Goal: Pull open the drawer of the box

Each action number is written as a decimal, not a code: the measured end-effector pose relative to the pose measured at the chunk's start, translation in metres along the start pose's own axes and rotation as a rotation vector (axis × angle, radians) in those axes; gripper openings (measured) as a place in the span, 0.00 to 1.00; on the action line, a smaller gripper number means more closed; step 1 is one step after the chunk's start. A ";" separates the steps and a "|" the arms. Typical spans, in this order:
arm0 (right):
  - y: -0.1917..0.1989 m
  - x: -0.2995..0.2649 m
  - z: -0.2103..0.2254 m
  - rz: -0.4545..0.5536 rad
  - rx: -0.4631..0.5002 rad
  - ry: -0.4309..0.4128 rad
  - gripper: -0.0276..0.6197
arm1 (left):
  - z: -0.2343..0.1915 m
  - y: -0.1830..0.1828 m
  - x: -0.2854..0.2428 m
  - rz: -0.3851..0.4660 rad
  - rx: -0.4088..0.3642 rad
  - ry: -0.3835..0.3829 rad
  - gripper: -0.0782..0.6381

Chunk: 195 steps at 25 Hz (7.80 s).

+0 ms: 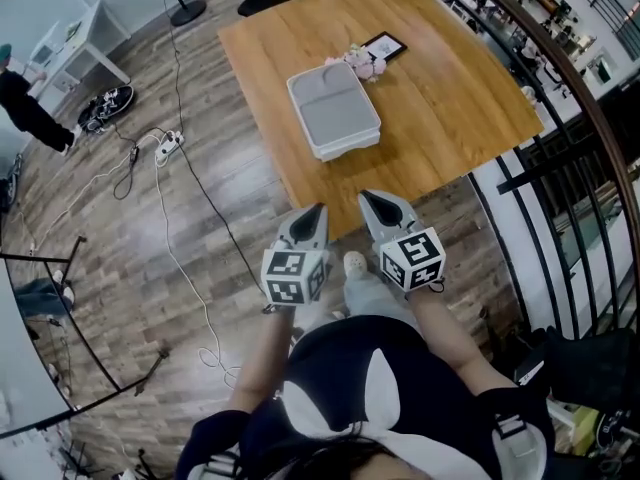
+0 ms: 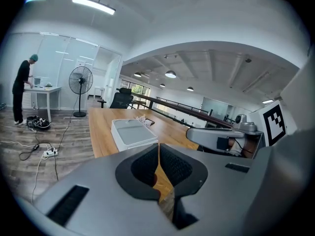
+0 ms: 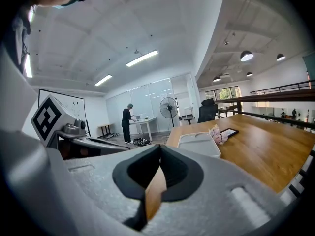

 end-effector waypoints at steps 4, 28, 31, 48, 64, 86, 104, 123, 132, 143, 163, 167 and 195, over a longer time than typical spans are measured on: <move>0.000 -0.009 0.018 -0.017 -0.014 -0.004 0.04 | 0.000 -0.003 -0.015 -0.020 0.010 -0.008 0.15; 0.004 -0.078 0.096 -0.111 -0.251 -0.135 0.28 | -0.027 -0.022 -0.089 -0.043 0.060 -0.097 0.15; 0.010 -0.084 0.105 -0.130 -0.269 -0.144 0.29 | -0.029 -0.020 -0.095 -0.041 0.068 -0.116 0.15; 0.039 -0.125 0.135 -0.199 -0.426 -0.119 0.29 | -0.050 -0.017 -0.129 -0.086 0.090 -0.119 0.15; 0.078 -0.161 0.155 -0.276 -0.637 -0.135 0.42 | -0.071 -0.009 -0.146 -0.136 0.111 -0.126 0.15; 0.117 -0.186 0.181 -0.282 -0.886 -0.112 0.43 | -0.077 -0.010 -0.158 -0.170 0.111 -0.128 0.15; 0.129 -0.198 0.189 -0.246 -1.038 -0.152 0.42 | -0.081 -0.004 -0.162 -0.197 0.120 -0.125 0.15; 0.132 -0.198 0.184 -0.180 -1.157 -0.165 0.32 | -0.086 -0.001 -0.159 -0.189 0.143 -0.132 0.15; 0.133 -0.195 0.183 -0.167 -1.190 -0.168 0.30 | -0.085 0.002 -0.152 -0.185 0.159 -0.144 0.15; 0.133 -0.194 0.182 -0.175 -1.187 -0.160 0.30 | -0.089 0.006 -0.149 -0.183 0.174 -0.151 0.15; 0.139 -0.188 0.176 -0.184 -1.186 -0.145 0.30 | -0.087 0.014 -0.143 -0.175 0.184 -0.148 0.15; 0.141 -0.187 0.176 -0.182 -1.187 -0.142 0.30 | -0.088 0.016 -0.142 -0.172 0.190 -0.150 0.15; 0.144 -0.174 0.171 -0.184 -1.184 -0.138 0.30 | -0.079 0.024 -0.135 -0.175 0.203 -0.145 0.15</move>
Point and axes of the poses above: the fingertips, and each gripper's own axes: x backward along the fingers, z to its right, y out of its underside, the point moved 6 cm from there along x, backward along the fingers, and after that the axes turned 3 degrees about -x, right-handed, at the moved point
